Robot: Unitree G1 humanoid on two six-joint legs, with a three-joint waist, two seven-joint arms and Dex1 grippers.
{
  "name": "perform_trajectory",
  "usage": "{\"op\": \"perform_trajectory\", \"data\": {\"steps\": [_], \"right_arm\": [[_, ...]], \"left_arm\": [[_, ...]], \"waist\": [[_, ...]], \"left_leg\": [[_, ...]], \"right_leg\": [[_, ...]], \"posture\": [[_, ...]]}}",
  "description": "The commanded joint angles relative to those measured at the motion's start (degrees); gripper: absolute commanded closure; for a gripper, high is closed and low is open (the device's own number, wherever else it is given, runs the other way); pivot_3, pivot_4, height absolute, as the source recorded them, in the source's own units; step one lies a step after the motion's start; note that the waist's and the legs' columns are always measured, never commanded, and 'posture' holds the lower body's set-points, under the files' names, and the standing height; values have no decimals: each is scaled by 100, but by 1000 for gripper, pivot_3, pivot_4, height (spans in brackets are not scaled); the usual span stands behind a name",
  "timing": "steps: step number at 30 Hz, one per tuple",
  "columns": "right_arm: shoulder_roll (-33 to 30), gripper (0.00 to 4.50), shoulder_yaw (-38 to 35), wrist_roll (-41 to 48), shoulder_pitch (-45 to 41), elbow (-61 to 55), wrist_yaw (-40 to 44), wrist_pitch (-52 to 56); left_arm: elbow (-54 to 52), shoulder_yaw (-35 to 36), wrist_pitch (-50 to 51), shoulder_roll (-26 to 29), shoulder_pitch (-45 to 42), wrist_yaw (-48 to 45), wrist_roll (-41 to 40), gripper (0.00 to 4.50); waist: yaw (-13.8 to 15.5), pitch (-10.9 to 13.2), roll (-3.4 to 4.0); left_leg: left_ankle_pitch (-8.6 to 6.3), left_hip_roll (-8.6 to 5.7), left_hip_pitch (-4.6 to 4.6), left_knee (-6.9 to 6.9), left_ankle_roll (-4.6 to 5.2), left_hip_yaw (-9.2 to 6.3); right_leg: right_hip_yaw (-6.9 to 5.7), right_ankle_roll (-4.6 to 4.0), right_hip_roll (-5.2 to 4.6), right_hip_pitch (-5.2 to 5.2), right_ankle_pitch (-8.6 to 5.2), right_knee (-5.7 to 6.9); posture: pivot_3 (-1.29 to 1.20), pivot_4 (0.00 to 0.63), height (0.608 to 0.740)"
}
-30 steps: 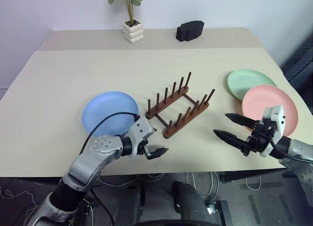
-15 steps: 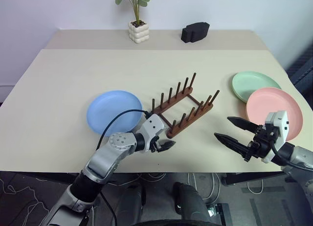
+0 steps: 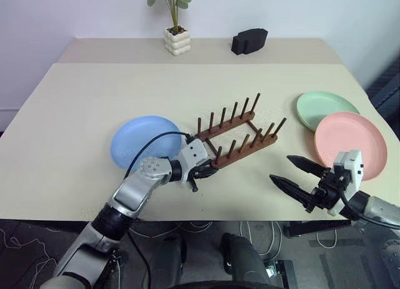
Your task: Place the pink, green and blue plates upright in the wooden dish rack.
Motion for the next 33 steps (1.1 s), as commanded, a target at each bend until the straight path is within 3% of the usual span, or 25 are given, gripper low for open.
{"op": "perform_trajectory", "data": {"steps": [1,9,19,26,27,30,32,33], "right_arm": [[53,0,16,-54,115,-294,-44,-136],[82,0,80,-210,430,-357,-92,-240],[57,0,174,-551,567,-274,-134,-354],[-12,0,212,-671,471,-164,-71,-342],[-32,0,186,-687,436,-103,-70,-329],[-87,0,152,-732,361,34,-43,-299],[-133,530,178,-836,332,124,-81,-271],[-144,834,187,-862,332,155,-75,-260]], "left_arm": [[538,32,-729,41,-342,-795,-54,3795],[1877,173,-1624,-226,-1067,-2038,-134,3795],[2719,234,-2042,-417,-1301,-2151,178,3795],[2516,413,-1840,-284,-1206,-2013,192,373],[2316,433,-1752,-194,-1131,-1982,212,49],[1694,556,-1313,32,-959,-1929,105,49],[1365,628,-1077,118,-872,-1907,14,0],[1182,692,-893,158,-815,-1882,-60,284]], "waist": [[0,0,0],[1,1,-1],[-6,1,-1],[-5,1,-1],[-5,1,-1],[-14,1,-1],[-8,2,-1],[-4,1,-1]], "left_leg": [[0,1,0,0,0,1],[-2,2,-5,1,3,1],[-7,1,-5,3,12,1],[-7,2,-4,3,12,0],[-7,2,-4,3,12,0],[-8,4,-4,3,13,1],[-8,5,-4,3,13,-1],[-8,5,-4,3,13,-1]], "right_leg": [[0,-1,0,-1,0,0],[0,0,-2,-3,0,-2],[0,1,-1,-3,1,-2],[0,2,-1,-4,1,-1],[0,2,-1,-3,1,-1],[2,1,-2,-4,2,-1],[1,1,-1,-4,2,0],[1,1,-1,-4,2,0]], "posture": [[0,150,736],[0,150,736],[0,150,736],[0,150,736],[0,150,736],[0,150,736],[0,150,736],[0,150,736]]}}
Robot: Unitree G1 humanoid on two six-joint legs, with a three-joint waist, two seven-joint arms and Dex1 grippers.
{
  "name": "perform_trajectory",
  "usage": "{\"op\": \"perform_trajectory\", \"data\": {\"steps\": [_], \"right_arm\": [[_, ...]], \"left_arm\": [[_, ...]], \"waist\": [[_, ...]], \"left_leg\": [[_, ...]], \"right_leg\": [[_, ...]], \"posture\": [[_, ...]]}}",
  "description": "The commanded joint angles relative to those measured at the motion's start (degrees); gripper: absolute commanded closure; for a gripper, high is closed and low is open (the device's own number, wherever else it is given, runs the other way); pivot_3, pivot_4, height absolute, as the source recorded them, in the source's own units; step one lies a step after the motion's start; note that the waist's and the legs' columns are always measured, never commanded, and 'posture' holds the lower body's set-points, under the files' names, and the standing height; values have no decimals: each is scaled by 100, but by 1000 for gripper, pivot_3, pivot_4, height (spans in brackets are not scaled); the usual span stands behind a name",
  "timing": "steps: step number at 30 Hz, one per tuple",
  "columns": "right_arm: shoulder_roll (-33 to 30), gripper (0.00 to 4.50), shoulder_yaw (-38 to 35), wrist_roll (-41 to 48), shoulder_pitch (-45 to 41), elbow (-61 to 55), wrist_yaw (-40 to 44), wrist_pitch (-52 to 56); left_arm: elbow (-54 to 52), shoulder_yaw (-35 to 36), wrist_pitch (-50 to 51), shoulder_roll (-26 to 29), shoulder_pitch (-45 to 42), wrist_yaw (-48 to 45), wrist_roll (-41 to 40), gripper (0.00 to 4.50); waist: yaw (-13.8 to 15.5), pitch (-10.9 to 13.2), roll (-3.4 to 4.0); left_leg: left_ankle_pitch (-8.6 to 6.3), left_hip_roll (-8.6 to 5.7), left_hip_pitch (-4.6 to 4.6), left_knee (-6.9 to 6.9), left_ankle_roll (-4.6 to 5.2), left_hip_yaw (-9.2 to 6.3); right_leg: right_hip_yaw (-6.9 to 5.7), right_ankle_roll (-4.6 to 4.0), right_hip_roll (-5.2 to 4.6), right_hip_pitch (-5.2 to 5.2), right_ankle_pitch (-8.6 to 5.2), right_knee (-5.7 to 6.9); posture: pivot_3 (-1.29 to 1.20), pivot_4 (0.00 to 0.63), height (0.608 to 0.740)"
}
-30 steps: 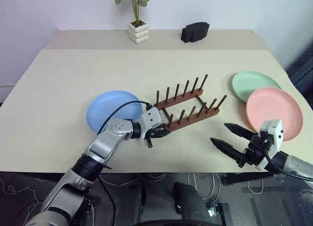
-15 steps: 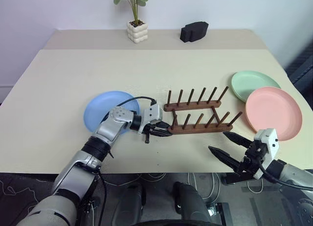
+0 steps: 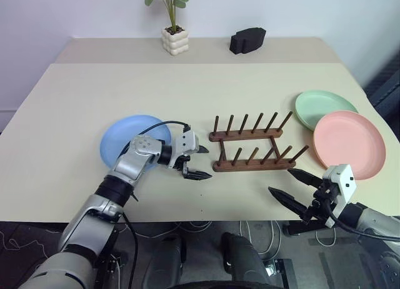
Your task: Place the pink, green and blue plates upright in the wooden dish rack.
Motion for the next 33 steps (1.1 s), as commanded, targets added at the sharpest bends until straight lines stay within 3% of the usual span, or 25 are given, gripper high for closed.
{"op": "perform_trajectory", "data": {"steps": [1,3,7,9,18,33], "right_arm": [[-134,1240,-30,-128,-31,55,15,-7],[-160,2212,-12,-206,-20,89,34,-13],[-230,4358,3,-305,-23,103,49,8],[-273,4500,14,-398,-33,122,32,13],[-517,4500,157,-997,-110,475,-27,-32],[-597,4500,667,-1790,-1211,1454,-2,-348]], "left_arm": [[-796,289,502,154,139,33,-275,522],[-1167,315,715,292,318,15,-321,1247],[-1760,319,1137,437,627,-100,-543,3340],[-1979,264,1262,486,740,-155,-594,4367],[-2519,-457,1524,2,907,481,-138,4445],[-2028,-512,1308,-548,811,1509,391,4445]], "waist": [[10,0,0],[2,0,0],[0,0,1],[0,0,0],[4,0,0],[-1,-1,1]], "left_leg": [[0,0,0,0,0,0],[0,-1,-1,0,0,1],[-3,0,0,0,4,2],[-3,0,0,1,4,2],[-3,-4,-2,2,4,4],[-3,-9,0,3,4,5]], "right_leg": [[0,0,0,0,0,0],[1,-1,-2,1,0,-3],[1,-1,-1,0,0,-1],[1,-1,-1,0,-1,-1],[2,0,-4,2,-2,-4],[2,0,0,1,0,-2]], "posture": [[0,150,736],[0,150,736],[0,150,736],[0,150,736],[0,150,736],[0,150,736]]}}
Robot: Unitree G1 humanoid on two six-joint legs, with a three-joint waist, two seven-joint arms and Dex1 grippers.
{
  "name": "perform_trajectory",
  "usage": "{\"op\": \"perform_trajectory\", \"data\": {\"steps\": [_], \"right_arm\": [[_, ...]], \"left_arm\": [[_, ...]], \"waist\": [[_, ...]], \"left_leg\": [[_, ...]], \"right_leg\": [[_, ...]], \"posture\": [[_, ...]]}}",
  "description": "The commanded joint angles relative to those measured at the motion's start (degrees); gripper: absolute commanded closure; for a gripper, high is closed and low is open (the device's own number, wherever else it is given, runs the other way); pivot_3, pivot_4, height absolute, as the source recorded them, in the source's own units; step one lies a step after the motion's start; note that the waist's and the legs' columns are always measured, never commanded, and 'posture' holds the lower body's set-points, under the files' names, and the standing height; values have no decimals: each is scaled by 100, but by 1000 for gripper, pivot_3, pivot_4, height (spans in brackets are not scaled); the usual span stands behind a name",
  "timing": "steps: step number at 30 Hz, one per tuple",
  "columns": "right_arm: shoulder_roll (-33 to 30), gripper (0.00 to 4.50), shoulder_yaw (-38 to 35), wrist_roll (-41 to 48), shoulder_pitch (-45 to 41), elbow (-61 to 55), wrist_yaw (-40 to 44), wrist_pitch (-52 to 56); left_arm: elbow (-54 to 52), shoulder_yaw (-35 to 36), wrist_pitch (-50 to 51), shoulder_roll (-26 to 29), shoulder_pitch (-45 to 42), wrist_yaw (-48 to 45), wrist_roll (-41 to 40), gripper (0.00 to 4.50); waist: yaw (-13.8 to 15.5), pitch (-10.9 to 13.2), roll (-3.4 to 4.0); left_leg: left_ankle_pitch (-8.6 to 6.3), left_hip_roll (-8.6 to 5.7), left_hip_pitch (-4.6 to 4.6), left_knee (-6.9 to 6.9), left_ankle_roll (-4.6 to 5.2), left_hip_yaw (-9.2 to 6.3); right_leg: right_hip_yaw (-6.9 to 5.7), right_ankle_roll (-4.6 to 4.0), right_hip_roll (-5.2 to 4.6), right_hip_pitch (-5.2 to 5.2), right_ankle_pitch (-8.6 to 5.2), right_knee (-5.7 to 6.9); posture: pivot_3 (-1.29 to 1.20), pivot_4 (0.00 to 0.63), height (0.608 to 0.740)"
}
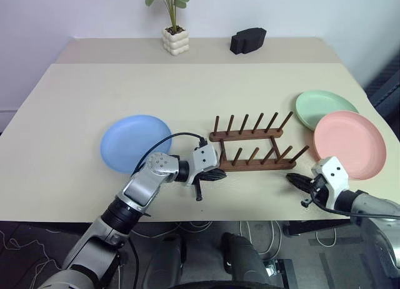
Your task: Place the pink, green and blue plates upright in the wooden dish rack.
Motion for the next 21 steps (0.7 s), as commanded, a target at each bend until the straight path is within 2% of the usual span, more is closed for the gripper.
{"op": "perform_trajectory", "data": {"steps": [1,21], "right_arm": [[-104,4500,72,-165,-240,196,51,-219],[195,4500,808,-808,-1723,1565,9,-1039]], "left_arm": [[-47,67,-133,-63,-89,130,48,4445],[374,194,-349,-203,-275,682,280,4445]], "waist": [[0,0,0],[-7,0,0]], "left_leg": [[0,0,0,0,0,0],[0,-9,2,1,0,2]], "right_leg": [[0,0,0,0,0,0],[1,-2,0,0,4,6]], "posture": [[0,150,736],[0,150,736]]}}
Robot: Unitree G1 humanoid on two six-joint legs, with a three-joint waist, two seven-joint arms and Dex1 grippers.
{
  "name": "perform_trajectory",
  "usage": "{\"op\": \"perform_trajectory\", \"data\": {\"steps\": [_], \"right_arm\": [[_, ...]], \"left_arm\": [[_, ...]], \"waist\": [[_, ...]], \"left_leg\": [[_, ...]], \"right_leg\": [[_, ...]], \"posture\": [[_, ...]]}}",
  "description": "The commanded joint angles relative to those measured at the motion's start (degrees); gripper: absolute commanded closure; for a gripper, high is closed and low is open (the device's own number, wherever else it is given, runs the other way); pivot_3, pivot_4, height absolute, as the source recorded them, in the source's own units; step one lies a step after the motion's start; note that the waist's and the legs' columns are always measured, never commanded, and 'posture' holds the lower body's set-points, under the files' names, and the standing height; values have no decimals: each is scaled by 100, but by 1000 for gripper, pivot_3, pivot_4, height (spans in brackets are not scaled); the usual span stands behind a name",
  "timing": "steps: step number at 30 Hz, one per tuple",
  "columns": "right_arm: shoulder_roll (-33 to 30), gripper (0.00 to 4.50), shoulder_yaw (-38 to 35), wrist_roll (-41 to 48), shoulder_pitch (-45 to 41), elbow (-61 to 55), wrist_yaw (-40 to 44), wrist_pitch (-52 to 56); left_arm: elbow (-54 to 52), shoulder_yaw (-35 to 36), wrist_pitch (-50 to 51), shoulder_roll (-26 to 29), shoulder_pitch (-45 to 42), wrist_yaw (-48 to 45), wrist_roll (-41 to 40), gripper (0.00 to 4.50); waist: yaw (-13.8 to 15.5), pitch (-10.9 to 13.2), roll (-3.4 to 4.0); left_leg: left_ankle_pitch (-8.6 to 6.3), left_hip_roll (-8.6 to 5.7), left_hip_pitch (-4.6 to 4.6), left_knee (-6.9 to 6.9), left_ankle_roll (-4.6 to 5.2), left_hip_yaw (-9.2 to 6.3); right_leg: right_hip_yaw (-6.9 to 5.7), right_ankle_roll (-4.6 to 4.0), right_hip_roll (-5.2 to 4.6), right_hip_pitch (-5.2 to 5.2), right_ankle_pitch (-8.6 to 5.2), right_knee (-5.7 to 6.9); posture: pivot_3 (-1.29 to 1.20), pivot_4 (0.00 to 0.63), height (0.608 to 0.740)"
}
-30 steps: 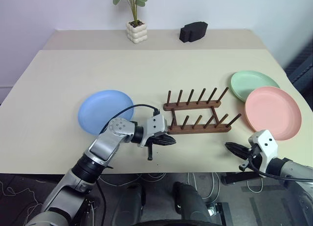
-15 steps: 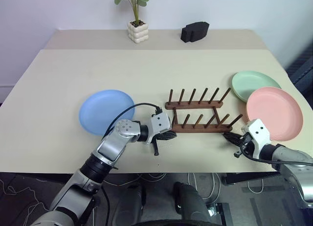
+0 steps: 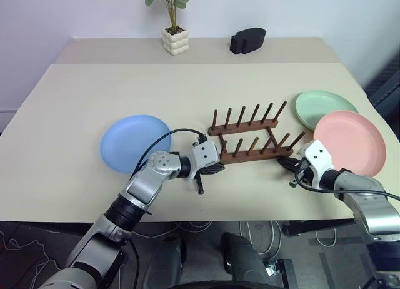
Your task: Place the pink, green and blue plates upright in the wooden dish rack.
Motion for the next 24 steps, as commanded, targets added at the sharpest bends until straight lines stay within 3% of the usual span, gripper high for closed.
{"op": "perform_trajectory", "data": {"steps": [1,14,24], "right_arm": [[70,4500,39,-88,-230,111,-35,-254],[101,4500,89,-173,-468,377,17,-520],[-185,4500,-854,696,773,-1517,257,227]], "left_arm": [[70,174,-125,-58,-139,198,70,4445],[131,321,-171,-5,-160,258,25,4445],[-1408,930,312,867,633,-608,-975,4445]], "waist": [[0,0,0],[-4,0,0],[11,1,2]], "left_leg": [[0,0,0,0,0,-1],[0,-2,1,0,0,-1],[-2,11,1,1,3,-4]], "right_leg": [[0,0,0,0,0,0],[0,5,1,0,4,3],[1,2,-1,1,-1,5]], "posture": [[0,150,736],[0,150,736],[0,150,736]]}}
